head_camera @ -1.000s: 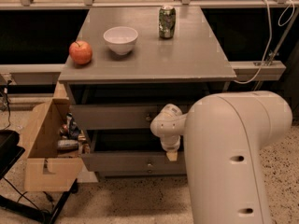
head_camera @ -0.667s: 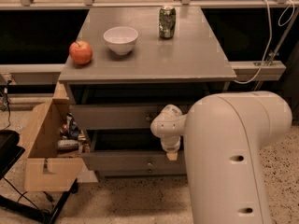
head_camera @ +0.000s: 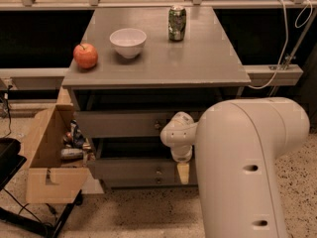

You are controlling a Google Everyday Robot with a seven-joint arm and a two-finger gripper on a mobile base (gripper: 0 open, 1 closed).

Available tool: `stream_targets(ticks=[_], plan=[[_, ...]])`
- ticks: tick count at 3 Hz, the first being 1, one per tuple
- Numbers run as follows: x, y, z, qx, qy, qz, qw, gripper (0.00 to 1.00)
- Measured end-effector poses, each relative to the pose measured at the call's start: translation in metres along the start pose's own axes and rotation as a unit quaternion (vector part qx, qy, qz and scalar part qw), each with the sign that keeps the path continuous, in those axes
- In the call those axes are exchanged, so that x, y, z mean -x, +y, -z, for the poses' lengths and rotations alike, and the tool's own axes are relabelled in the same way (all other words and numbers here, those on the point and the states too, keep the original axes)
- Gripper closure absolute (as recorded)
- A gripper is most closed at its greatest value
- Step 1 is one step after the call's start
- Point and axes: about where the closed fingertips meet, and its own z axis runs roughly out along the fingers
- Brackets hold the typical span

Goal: Open middle drawer

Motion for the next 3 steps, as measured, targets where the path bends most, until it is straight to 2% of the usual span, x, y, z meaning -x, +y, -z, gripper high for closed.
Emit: stream_targets(ticks=[1,2,3], plan=[[0.0,0.0,0.0,0.0,0.0,0.0,1.0,0.0],[-0.006,0.008,-0.007,0.013,-0.01,-0.015,0.9998,0.17],[-0.01,0.046,-0.006,0.056,-0.042,-0.056,0.996,0.41]])
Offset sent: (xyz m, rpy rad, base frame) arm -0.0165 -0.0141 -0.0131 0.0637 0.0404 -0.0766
